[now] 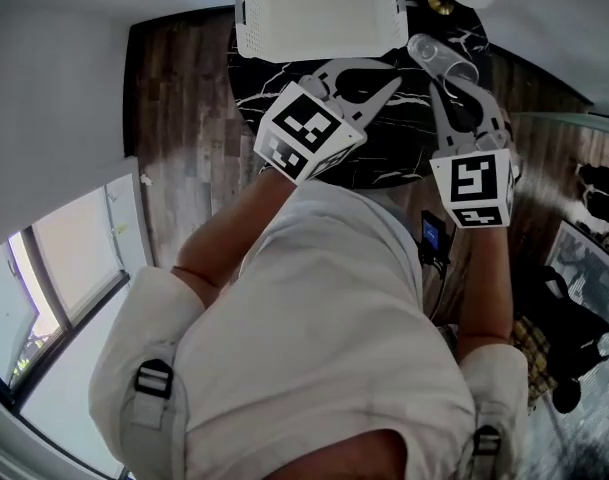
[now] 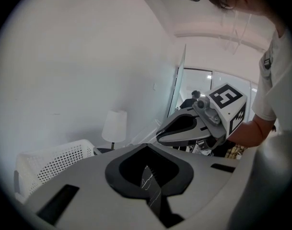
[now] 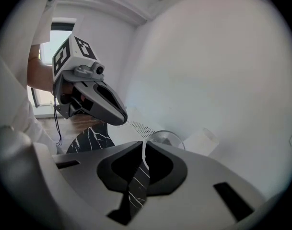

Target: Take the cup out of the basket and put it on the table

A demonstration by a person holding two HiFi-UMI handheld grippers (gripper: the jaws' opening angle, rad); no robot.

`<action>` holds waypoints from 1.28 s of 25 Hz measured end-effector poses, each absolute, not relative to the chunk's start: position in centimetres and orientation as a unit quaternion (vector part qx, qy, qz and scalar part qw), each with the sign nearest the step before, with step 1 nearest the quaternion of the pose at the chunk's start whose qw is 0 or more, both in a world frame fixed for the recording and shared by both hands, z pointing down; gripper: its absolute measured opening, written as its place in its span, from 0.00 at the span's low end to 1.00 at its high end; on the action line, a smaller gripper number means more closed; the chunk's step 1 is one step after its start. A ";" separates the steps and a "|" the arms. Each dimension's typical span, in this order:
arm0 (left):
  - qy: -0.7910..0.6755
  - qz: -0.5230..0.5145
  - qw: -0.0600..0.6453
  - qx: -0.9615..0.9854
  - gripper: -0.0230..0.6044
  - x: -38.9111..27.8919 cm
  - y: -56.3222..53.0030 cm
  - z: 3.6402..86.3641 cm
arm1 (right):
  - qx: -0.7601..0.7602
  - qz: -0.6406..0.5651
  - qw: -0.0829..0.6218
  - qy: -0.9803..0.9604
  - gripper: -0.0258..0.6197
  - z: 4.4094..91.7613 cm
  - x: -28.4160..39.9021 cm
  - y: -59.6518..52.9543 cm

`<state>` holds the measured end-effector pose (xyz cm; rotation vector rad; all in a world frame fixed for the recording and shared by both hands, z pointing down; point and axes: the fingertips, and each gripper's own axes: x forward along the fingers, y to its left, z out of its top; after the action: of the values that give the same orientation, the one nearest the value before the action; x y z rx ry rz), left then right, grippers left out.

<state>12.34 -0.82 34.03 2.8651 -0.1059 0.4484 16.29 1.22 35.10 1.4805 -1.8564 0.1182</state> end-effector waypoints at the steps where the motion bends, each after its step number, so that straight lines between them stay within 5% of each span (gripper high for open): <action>1: -0.025 0.155 0.118 0.981 0.05 12.9 -0.3 34.0 | 0.585 0.050 0.374 -0.718 0.08 35.1 16.9 1.9; 16: 0.052 0.170 0.109 0.978 0.05 18.5 5.0 34.9 | 0.633 0.089 0.377 -0.670 0.08 36.2 22.5 7.9; 32: 0.043 0.228 0.174 0.957 0.05 18.7 3.3 42.4 | 0.580 0.156 0.413 -0.685 0.08 44.8 22.8 6.4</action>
<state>18.66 3.34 42.39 2.7138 0.1227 0.6478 22.76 6.43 44.81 1.4584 -1.7213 0.3915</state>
